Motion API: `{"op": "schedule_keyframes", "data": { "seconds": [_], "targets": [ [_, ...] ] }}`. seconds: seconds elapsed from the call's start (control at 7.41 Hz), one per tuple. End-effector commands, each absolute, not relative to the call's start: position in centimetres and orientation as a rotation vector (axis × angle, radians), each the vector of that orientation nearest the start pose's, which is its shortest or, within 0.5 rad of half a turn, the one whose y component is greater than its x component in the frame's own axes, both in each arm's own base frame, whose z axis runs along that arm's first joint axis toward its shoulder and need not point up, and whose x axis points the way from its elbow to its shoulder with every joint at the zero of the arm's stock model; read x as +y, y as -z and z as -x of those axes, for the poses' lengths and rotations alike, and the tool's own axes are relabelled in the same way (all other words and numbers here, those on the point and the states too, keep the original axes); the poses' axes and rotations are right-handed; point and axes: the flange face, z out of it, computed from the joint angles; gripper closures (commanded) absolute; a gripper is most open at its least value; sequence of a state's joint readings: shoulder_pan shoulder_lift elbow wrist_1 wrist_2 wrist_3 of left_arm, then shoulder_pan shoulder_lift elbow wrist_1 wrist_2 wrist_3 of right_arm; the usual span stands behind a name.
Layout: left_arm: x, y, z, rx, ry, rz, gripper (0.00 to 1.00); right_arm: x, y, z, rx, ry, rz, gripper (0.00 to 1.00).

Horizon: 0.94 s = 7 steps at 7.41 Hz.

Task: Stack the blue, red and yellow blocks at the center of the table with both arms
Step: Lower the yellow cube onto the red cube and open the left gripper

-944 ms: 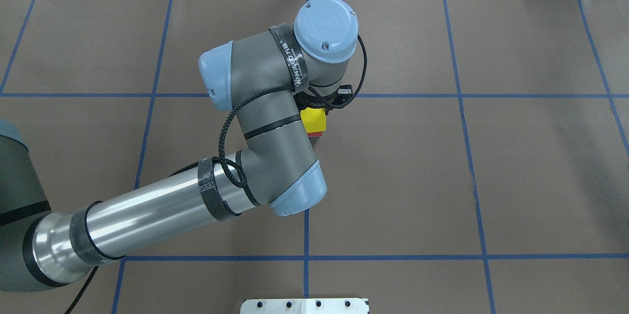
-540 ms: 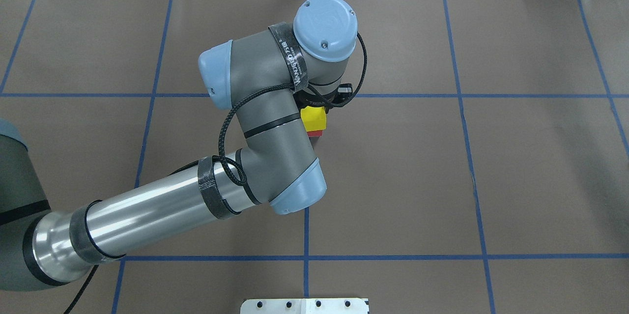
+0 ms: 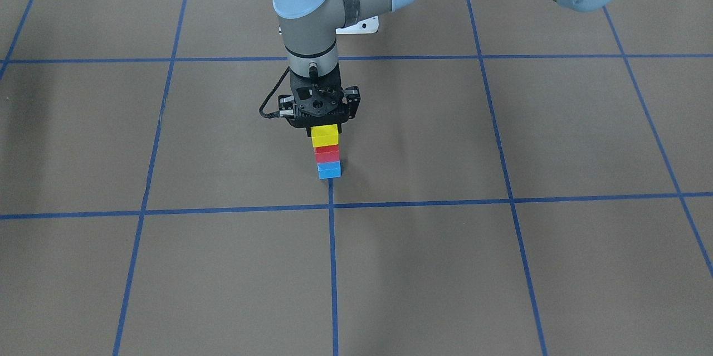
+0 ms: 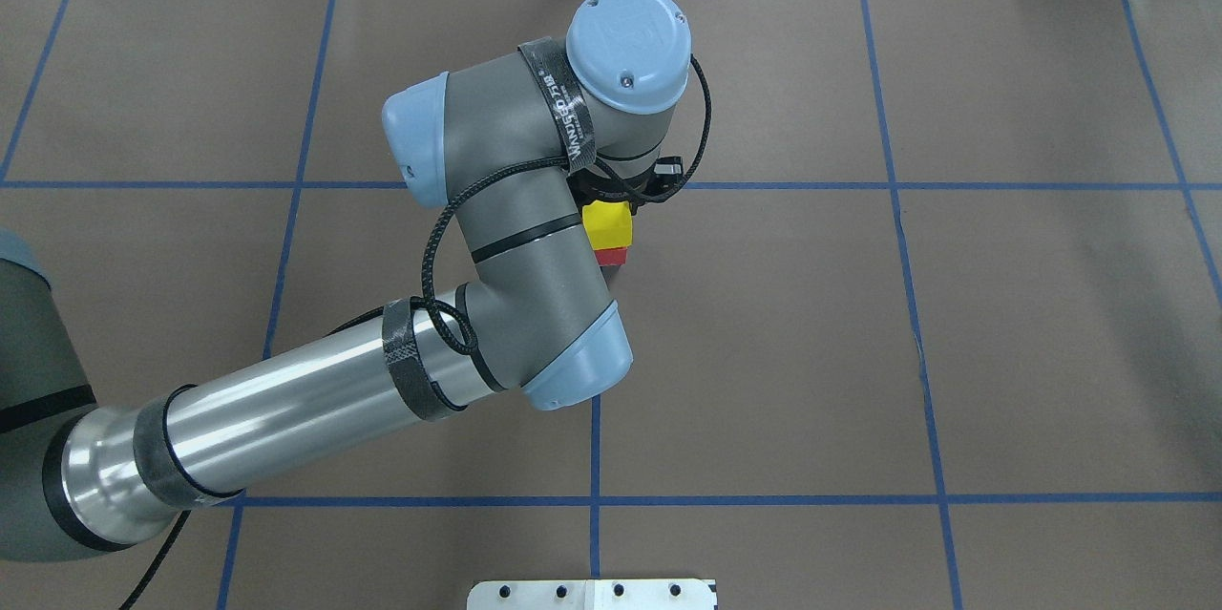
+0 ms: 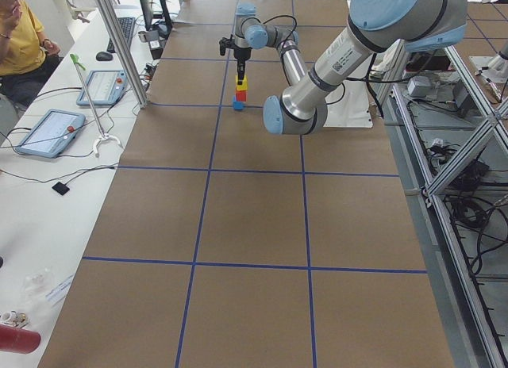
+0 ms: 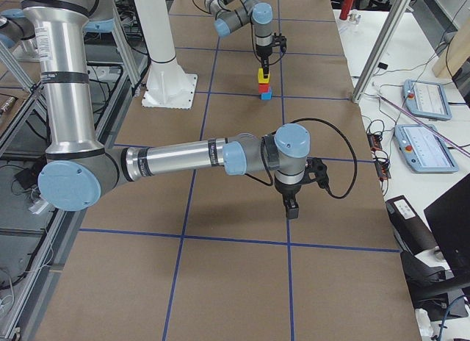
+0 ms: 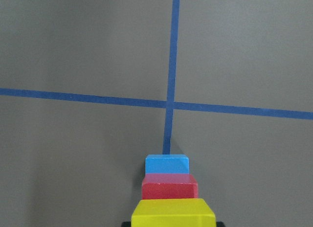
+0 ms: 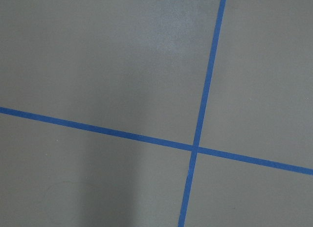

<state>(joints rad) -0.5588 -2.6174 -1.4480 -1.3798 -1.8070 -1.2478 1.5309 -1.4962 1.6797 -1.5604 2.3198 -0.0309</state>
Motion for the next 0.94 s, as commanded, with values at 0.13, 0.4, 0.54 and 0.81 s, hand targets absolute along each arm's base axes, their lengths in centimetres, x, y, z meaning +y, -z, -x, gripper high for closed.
{"op": "schedule_keyframes", "data": {
  "seconds": [0.13,0.4,0.54,0.81],
  "targets": [
    [-49.79,-7.9,-58.58,0.771,0.138,-0.124,1.0,-53.16,-56.77,-4.44,-0.747,0.14,-0.18,0.01],
    [-49.83,-7.65,-58.37,0.773,0.139,-0.129,0.87,-53.16,-56.76,-4.43,-0.747,0.141,-0.181,0.01],
    [-49.99,-7.75,-58.19,0.769,0.128,-0.135,0.83,-53.23,-56.68,-4.43,-0.747,0.141,-0.183,0.01],
    [-50.3,-7.75,-57.85,0.765,0.114,-0.142,0.25,-53.28,-56.54,-4.43,-0.747,0.141,-0.184,0.01]
  ]
}}
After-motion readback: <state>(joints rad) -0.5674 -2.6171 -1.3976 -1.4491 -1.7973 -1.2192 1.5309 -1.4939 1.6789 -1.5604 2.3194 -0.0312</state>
